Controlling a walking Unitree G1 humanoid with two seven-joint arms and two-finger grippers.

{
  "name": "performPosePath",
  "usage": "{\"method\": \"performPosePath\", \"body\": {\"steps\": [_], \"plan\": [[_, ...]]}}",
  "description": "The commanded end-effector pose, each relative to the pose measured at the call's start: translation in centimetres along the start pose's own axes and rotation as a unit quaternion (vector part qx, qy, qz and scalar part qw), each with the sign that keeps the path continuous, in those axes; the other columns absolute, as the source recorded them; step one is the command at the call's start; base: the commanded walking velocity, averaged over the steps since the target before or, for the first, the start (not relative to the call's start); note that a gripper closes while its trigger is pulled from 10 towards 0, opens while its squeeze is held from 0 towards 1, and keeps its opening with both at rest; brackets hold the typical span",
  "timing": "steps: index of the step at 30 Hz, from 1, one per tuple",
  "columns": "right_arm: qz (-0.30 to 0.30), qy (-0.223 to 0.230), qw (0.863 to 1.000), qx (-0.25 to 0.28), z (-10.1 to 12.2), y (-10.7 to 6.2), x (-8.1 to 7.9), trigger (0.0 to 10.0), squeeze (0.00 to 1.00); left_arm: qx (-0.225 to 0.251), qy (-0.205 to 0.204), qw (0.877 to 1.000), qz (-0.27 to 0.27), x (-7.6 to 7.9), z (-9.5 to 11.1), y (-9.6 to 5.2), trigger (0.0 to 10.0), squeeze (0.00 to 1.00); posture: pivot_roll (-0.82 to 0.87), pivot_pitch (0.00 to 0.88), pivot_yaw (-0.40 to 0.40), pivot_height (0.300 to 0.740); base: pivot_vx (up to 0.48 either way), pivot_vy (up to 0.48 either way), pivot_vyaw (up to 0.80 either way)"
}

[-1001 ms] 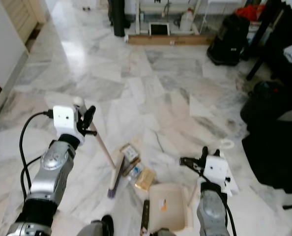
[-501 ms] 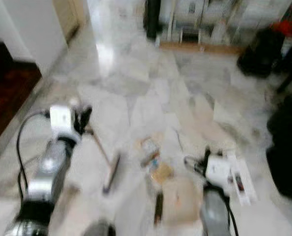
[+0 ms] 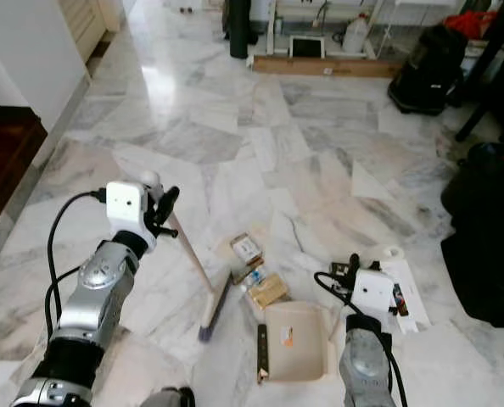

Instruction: Sweep floor

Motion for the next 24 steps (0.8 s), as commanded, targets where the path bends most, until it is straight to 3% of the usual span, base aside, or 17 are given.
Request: {"method": "performPosePath", "body": {"steps": [1, 9, 12, 15, 24], "plan": [[0.003, -0.006, 1.0, -0.017, -0.9, -0.5, 0.0, 10.0, 0.0, -0.025, 0.028, 0.999, -0.008, 0.3, -0.5, 0.0, 10.0, 0.0, 0.08, 0.138, -0.018, 0.74, 0.0, 0.0, 0.0], [0.012, -0.009, 1.0, -0.027, -1.6, -1.1, -0.3, 10.0, 0.0, -0.052, 0.041, 0.998, -0.005, 0.2, -1.0, 0.0, 10.0, 0.0, 0.08, 0.149, -0.012, 0.74, 0.0, 0.0, 0.0], [0.018, -0.013, 0.999, -0.037, -2.1, -1.6, -0.7, 10.0, 0.0, -0.095, 0.04, 0.995, -0.015, 0.5, -2.8, -0.1, 10.0, 0.0, 0.08, 0.152, -0.01, 0.74, 0.0, 0.0, 0.0], [0.02, -0.014, 0.999, -0.038, -2.2, -1.7, -0.8, 10.0, 0.0, -0.102, 0.038, 0.994, -0.016, 0.5, -3.1, -0.1, 10.0, 0.0, 0.08, 0.152, -0.01, 0.74, 0.0, 0.0, 0.0], [0.015, -0.016, 0.999, -0.04, -2.4, -1.7, -0.3, 10.0, 0.0, -0.161, -0.011, 0.987, -0.019, 1.6, -5.1, 0.6, 10.0, 0.0, 0.07, 0.155, -0.009, 0.74, 0.0, 0.0, 0.0]]}}
Point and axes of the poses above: a point about 5 cm out from each wrist's last joint towards the gripper, its own y axis pointing out of the wrist towards the gripper, its own z axis along the axis of the wrist's last joint, x = y × z, the point moved 4 cm from there along y, pointing out of the wrist towards the gripper, and after that the axes turned 13 degrees about -y, right-handed, at the moved point
